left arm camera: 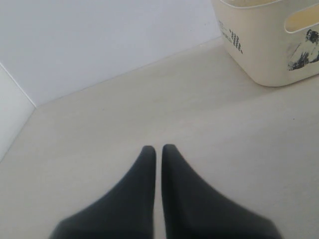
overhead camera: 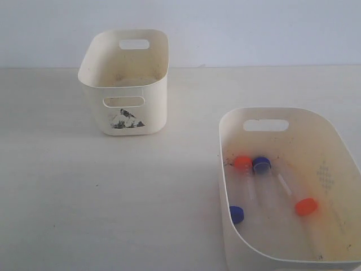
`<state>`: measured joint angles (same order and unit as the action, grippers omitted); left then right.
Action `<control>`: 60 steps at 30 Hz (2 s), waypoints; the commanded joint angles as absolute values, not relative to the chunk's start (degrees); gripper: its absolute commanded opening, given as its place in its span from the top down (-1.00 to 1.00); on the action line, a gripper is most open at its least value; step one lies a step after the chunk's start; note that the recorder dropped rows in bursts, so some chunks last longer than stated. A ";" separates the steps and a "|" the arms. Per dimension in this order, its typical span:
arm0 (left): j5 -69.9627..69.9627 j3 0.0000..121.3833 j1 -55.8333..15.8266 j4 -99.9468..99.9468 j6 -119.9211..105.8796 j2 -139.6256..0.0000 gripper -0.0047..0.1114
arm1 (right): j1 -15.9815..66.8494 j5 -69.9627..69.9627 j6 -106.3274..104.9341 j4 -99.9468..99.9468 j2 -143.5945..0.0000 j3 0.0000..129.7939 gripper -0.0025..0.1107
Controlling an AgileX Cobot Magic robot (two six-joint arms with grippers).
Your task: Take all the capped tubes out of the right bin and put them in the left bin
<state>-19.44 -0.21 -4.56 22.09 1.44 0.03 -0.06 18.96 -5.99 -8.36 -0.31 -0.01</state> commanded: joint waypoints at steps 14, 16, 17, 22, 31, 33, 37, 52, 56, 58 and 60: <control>-19.26 0.00 -4.87 21.93 1.98 0.00 0.84 | -0.46 -11.56 -6.33 -8.39 0.00 0.00 0.93; -19.26 0.00 -4.87 21.93 1.98 0.00 0.84 | -0.46 -12.69 -6.48 -8.39 0.00 0.00 0.93; -19.26 0.00 -4.87 21.93 1.98 0.00 0.84 | -0.46 -14.99 -6.59 -8.39 0.00 0.00 0.93; -19.26 0.00 -4.87 21.93 1.98 0.00 0.84 | -0.46 -21.46 -6.59 -8.39 0.00 0.52 0.93; -19.26 0.00 -4.87 21.93 1.98 0.00 0.84 | -0.46 1.56 -8.60 -8.39 -7.73 23.18 0.93; -19.26 0.00 -4.87 21.93 1.98 0.00 0.84 | -0.46 21.67 -9.52 -8.29 -15.82 32.69 0.93; -19.26 0.00 -4.87 21.93 1.98 0.00 0.84 | -0.46 33.18 -9.39 -8.29 -29.10 40.04 0.93; -19.26 0.00 -4.87 21.93 1.98 0.00 0.84 | -0.46 29.65 -9.79 -17.34 -46.93 40.28 0.93; -19.26 0.00 -4.87 21.93 1.98 0.00 0.84 | -0.05 36.28 -14.04 -19.21 -51.79 40.28 0.94; -19.26 0.00 -4.87 21.93 1.98 0.00 0.84 | 1.44 36.59 -15.56 -19.21 -53.76 40.28 0.94; -19.26 0.00 -4.87 21.93 1.98 0.00 0.84 | 3.36 36.13 -15.56 -19.21 -54.91 40.28 0.94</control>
<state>-19.44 -0.21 -4.56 22.09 1.44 0.03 1.23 35.77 -13.99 -18.71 -53.23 39.86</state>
